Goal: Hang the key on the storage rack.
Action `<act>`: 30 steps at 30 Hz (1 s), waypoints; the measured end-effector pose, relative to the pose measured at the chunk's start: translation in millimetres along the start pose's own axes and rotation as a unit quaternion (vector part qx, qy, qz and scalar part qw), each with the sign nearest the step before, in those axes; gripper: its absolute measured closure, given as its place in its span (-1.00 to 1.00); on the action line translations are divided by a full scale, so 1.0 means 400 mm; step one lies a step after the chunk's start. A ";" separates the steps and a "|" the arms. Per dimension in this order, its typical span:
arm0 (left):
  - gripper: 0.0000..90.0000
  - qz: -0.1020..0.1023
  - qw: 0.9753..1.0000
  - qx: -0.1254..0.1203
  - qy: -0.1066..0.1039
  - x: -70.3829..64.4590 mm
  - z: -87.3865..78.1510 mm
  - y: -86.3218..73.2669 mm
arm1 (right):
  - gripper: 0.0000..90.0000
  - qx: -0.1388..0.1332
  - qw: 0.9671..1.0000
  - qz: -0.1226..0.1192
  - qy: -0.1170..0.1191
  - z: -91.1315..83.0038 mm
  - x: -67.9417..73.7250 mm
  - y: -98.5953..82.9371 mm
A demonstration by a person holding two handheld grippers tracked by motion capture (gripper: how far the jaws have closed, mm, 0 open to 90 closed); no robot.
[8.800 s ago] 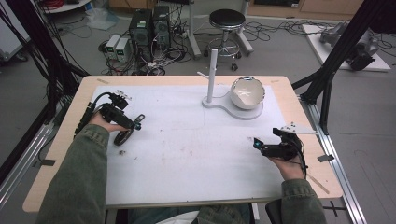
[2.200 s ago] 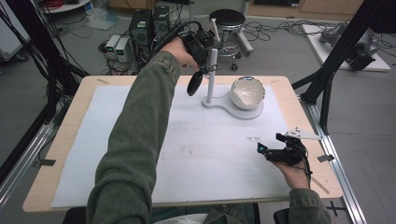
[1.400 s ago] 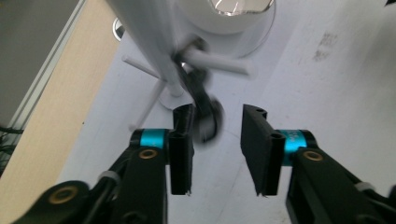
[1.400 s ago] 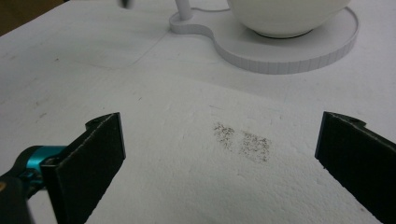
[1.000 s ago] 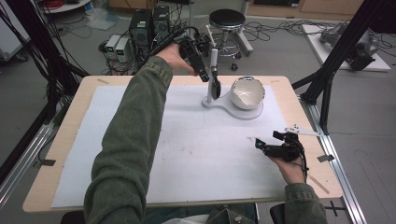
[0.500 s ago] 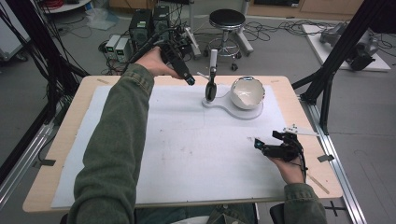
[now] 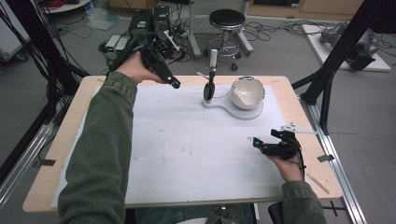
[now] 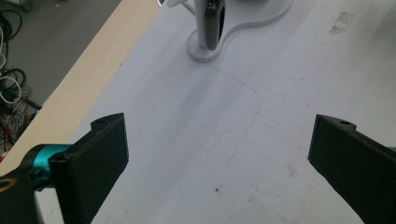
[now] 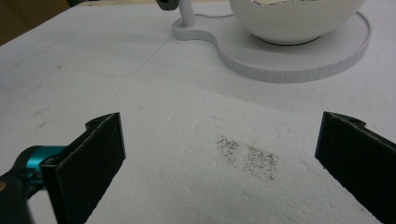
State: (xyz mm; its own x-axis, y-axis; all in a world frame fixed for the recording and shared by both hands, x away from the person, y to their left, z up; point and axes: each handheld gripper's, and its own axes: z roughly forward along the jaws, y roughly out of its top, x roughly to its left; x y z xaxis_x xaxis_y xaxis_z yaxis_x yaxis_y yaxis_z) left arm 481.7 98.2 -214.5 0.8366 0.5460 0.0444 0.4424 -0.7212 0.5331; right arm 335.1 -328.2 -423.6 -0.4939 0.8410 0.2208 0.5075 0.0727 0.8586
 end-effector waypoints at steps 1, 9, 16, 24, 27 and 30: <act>-0.88 -0.002 1.000 -0.002 0.002 -0.001 -0.001 -0.005 | -0.99 0.000 1.000 -0.002 0.000 0.000 0.000 0.000; -0.88 -0.008 1.000 -0.008 0.011 -0.007 -0.014 -0.056 | -0.99 0.005 1.000 -0.005 -0.003 0.001 0.004 -0.002; -0.88 -0.028 0.999 -0.016 0.024 0.002 -0.020 -0.128 | -0.99 0.008 1.000 -0.009 -0.004 0.001 0.006 -0.003; -0.88 -0.044 0.998 -0.020 0.030 0.005 -0.015 -0.210 | -0.99 0.012 1.000 -0.011 -0.008 0.002 0.007 -0.004; -0.88 -0.052 0.998 -0.018 0.031 0.006 -0.010 -0.243 | -0.99 0.013 1.000 -0.013 -0.009 0.003 0.006 -0.005; -0.88 -0.059 0.998 -0.018 0.034 0.002 -0.005 -0.276 | -0.99 0.014 1.000 -0.014 -0.010 0.005 0.007 -0.006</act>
State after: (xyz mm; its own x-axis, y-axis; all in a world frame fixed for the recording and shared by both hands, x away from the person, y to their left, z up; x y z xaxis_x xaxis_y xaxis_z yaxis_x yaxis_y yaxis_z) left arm 432.7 179.0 -271.6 0.7550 0.6547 0.0372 0.5234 -0.6358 0.5673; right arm 333.8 -325.0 -425.8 -0.4948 0.8486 0.1873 0.5131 0.1113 0.8511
